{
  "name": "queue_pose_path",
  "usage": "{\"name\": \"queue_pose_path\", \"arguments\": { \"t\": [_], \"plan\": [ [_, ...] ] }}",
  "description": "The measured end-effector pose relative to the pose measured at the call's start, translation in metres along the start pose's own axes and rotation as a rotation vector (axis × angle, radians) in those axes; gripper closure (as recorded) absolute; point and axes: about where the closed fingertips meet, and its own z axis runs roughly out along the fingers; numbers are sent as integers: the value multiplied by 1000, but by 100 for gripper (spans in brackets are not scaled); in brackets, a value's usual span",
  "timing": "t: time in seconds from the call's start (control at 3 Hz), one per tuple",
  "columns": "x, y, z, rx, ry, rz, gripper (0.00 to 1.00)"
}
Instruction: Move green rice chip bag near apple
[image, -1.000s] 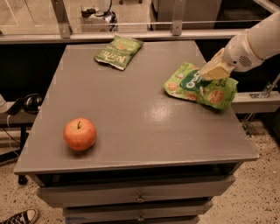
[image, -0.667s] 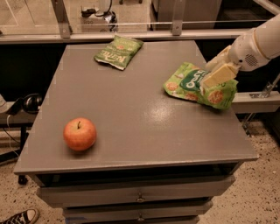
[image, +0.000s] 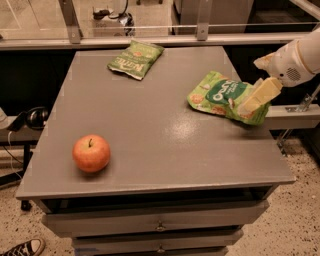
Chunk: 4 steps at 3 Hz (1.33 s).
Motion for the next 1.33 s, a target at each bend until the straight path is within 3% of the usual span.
{"name": "queue_pose_path", "arguments": {
  "t": [0.33,0.67,1.33],
  "plan": [
    [11,-3,10,10,28,-9,0],
    [14,-3,17,22,51,-27,19],
    [0,12,8,-4,1,-53,65]
  ]
}}
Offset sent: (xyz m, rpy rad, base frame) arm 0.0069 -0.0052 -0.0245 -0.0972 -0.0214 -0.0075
